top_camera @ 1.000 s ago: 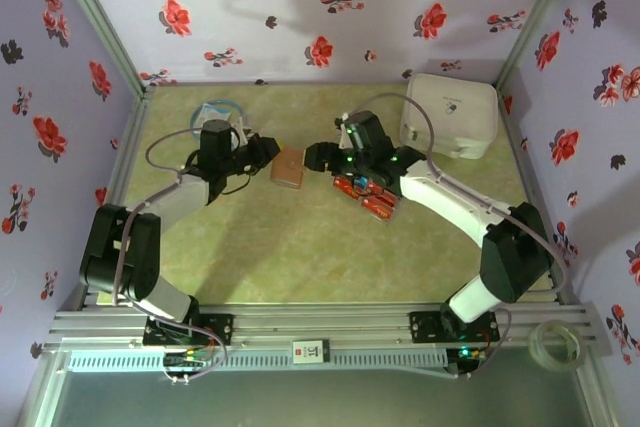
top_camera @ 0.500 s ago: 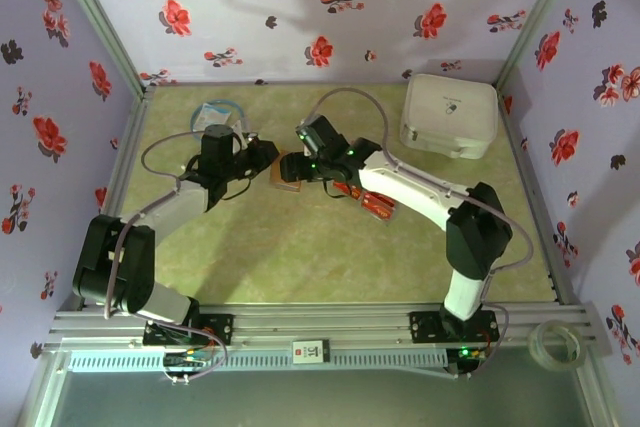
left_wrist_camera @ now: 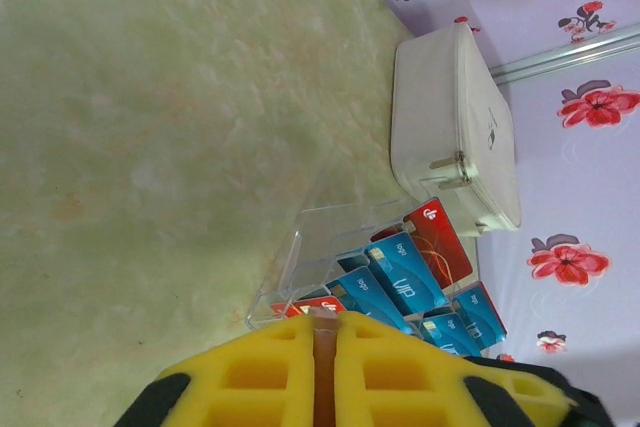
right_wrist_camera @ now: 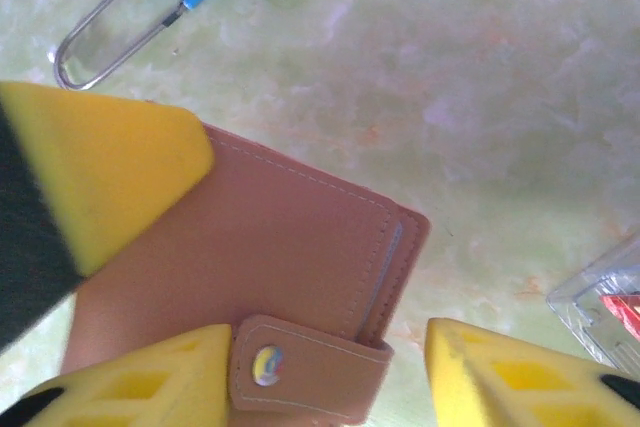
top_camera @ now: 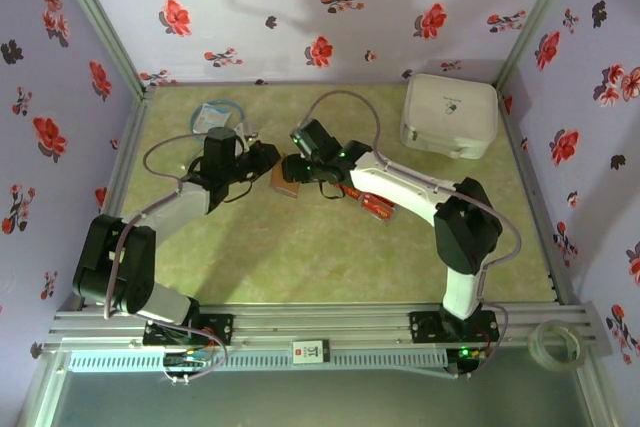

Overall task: Put the credit cards into the card holder
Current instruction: Open the button on the card holder, then open the card holder at the center of the table.

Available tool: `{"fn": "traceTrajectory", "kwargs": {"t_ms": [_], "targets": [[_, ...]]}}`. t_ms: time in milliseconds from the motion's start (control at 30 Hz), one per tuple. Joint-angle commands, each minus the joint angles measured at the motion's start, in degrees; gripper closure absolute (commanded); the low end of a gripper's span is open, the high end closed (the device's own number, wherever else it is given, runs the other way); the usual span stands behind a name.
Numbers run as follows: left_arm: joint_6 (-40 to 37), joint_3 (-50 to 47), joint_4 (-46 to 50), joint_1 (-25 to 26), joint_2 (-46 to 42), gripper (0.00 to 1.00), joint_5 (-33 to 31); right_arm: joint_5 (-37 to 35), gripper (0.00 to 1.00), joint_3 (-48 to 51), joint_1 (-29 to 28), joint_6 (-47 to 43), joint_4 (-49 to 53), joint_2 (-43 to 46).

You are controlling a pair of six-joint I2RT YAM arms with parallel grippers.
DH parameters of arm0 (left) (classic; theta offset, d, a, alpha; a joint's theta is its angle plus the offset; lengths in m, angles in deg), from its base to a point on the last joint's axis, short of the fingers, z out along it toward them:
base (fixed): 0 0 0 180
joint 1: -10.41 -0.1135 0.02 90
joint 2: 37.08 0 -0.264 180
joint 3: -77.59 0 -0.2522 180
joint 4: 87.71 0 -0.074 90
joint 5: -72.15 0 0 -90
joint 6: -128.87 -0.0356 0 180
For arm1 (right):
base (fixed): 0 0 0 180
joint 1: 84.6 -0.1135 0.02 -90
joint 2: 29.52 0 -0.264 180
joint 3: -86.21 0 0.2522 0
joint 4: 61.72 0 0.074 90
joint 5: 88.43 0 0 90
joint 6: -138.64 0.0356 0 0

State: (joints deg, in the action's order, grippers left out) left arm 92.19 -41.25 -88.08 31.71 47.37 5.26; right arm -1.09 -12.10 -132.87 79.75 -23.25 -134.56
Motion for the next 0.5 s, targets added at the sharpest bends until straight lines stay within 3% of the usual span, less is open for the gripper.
{"fn": "traceTrajectory", "kwargs": {"t_ms": [0, 267, 467], "targets": [[-1.3, -0.2, -0.2, 0.3, -2.2, 0.98, -0.4, -5.5, 0.52, 5.9, 1.9, 0.3, 3.2, 2.9], [-2.2, 0.0, 0.2, 0.3, -1.9, 0.99, -0.4, -4.0, 0.52, 16.7, 4.9, 3.4, 2.3, 16.7], [-2.9, 0.2, 0.7, 0.2, -1.9, 0.99, -0.4, 3.6, 0.46, 15.2, 5.2, 6.4, -2.3, 17.7]]}}
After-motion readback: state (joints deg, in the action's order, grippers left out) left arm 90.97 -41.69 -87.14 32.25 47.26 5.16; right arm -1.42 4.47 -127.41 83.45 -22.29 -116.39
